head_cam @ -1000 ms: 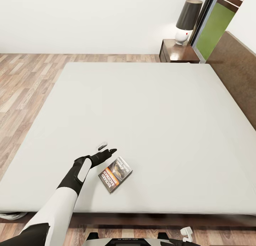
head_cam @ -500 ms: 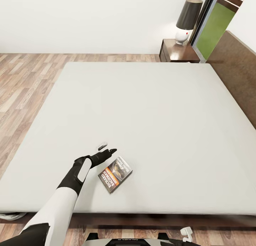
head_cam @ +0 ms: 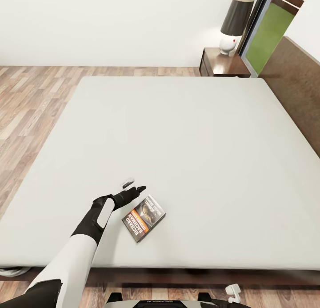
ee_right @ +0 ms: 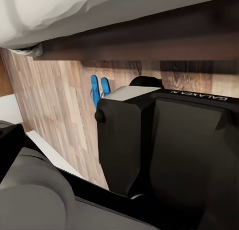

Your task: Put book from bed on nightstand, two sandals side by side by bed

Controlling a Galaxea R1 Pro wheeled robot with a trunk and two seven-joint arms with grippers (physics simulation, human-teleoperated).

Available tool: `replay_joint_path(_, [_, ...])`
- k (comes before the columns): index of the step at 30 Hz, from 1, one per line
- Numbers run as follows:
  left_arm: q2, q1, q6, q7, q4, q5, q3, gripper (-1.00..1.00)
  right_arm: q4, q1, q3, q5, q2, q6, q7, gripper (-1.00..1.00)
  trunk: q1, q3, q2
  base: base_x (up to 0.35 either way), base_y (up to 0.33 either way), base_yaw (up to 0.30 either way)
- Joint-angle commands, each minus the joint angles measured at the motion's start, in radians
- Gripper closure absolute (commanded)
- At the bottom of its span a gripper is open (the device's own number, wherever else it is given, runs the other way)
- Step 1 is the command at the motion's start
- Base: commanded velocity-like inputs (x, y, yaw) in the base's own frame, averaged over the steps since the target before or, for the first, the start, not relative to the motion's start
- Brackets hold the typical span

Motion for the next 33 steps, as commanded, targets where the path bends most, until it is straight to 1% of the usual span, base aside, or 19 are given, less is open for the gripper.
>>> replay_joint_path(1, [-0.001, 0.0, 0.009, -0.003, -0.001, 0.004, 0.006, -1.0, 0.0, 0.0, 0.005, -0.011, -0.001, 0.009, 0.0, -1.0, 0.0, -0.001, 0.0, 0.0, 0.0, 0.0])
replay_joint_path(25, [-0.001, -0.001, 0.009, -0.003, -0.001, 0.004, 0.006, -1.0, 0.0, 0.0, 0.005, -0.011, -0.001, 0.009, 0.0, -1.0, 0.0, -0.001, 0.0, 0.001, -0.024, 0.0])
replay_joint_path(33, [-0.003, -0.001, 0.009, -0.003, -0.001, 0.004, 0.005, -1.0, 0.0, 0.0, 0.005, -0.011, -0.001, 0.009, 0.0, -1.0, 0.0, -0.001, 0.0, 0.027, -0.105, 0.0])
